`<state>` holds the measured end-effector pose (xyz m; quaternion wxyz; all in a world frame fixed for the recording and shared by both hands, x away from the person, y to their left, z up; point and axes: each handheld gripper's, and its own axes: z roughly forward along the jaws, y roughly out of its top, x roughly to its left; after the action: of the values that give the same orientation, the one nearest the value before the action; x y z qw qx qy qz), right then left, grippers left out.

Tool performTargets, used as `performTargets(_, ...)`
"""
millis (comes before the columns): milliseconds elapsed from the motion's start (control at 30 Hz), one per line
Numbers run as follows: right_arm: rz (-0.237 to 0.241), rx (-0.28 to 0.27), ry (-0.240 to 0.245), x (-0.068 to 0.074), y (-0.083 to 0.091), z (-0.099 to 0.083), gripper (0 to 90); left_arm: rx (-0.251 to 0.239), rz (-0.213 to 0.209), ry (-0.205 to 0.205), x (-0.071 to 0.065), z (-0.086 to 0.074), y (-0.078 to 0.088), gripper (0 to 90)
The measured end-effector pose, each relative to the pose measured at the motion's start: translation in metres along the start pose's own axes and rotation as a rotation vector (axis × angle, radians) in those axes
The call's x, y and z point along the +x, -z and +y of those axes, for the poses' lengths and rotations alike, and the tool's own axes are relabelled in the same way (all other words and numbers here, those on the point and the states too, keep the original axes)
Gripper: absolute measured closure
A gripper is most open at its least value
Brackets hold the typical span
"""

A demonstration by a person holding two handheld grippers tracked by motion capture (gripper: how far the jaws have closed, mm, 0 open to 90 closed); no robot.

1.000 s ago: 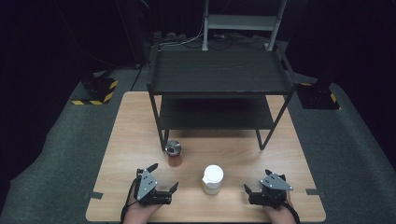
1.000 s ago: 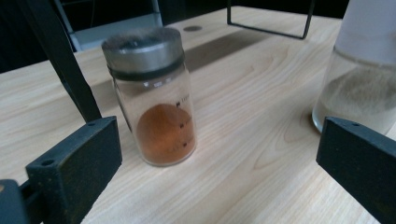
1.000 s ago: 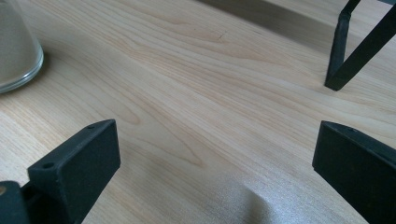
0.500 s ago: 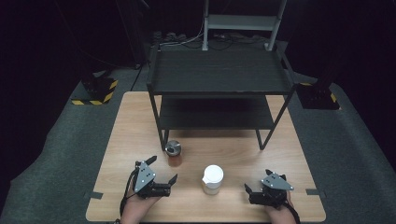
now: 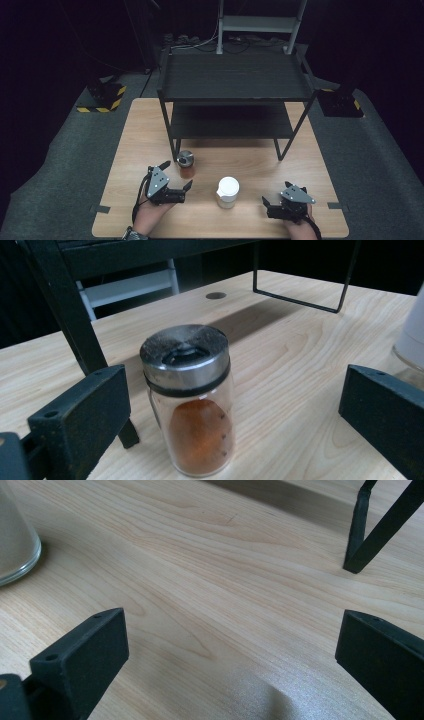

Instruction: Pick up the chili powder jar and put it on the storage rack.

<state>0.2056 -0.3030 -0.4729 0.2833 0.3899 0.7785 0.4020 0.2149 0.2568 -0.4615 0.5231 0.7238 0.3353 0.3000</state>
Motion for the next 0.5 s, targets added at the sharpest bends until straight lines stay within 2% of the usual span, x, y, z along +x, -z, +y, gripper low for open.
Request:
performTargets(167, 0.002, 0.001, 0.004, 0.0, 0.0, 0.0, 0.0, 0.001, 0.0, 0.002, 0.003, 0.003, -0.007, 0.5)
performTargets(433, 0.008, 0.006, 0.013, 0.0, -0.001, 0.001, 0.0, -0.003, 0.001, 0.037, 0.009, -0.002, -0.016, 0.5)
performTargets(500, 0.006, 0.007, 0.011, 0.0, -0.001, 0.001, 0.0, -0.002, 0.003, 0.031, 0.01, -0.002, -0.017, 0.5)
